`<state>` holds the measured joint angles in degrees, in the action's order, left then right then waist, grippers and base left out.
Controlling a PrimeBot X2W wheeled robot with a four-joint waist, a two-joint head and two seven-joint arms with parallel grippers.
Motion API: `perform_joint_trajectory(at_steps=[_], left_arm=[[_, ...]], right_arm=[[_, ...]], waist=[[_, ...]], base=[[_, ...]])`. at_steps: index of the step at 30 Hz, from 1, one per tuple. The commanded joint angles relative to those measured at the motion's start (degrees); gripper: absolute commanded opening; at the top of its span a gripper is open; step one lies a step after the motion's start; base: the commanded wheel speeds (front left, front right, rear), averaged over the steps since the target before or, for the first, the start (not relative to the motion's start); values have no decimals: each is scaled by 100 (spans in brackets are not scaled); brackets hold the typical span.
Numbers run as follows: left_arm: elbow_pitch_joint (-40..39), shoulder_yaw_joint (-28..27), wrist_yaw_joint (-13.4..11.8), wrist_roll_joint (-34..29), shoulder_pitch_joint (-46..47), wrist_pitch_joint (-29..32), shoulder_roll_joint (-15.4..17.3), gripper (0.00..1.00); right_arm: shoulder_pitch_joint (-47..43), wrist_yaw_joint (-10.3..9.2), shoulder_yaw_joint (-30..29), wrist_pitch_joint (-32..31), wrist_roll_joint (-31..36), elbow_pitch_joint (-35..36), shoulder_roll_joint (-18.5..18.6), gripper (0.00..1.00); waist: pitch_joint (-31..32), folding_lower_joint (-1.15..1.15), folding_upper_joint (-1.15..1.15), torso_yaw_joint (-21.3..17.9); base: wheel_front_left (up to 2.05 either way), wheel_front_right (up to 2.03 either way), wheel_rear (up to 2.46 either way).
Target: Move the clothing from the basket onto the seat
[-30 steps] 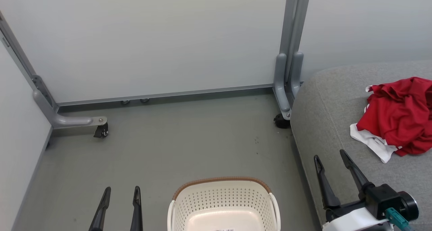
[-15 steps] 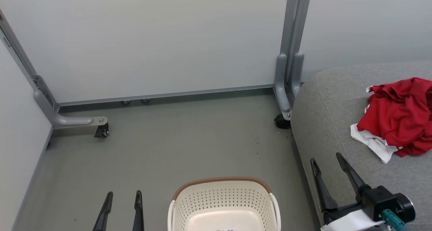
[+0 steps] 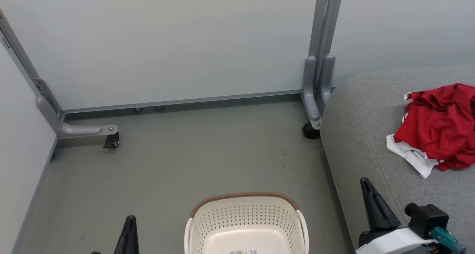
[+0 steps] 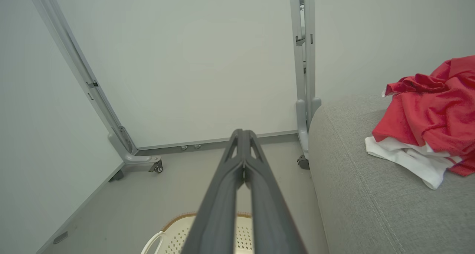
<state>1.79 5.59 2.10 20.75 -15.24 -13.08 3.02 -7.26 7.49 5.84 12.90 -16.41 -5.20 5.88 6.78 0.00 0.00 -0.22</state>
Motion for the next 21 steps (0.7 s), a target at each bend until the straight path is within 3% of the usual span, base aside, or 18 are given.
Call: perform_joint_trajectory(at_steps=[1,21], left_arm=[[-40,-46,52,298,247,43,64,0],[344,-203,200,2229,785,432,155,0]], right_arm=[[217,1,-52,-52,-318,44,22,0],[536,1,-253,-458,-2326,-198,22,0]], waist=[[-11,0,0,0],[-129,0,0,4]], base=[[0,0,0],[0,0,0]])
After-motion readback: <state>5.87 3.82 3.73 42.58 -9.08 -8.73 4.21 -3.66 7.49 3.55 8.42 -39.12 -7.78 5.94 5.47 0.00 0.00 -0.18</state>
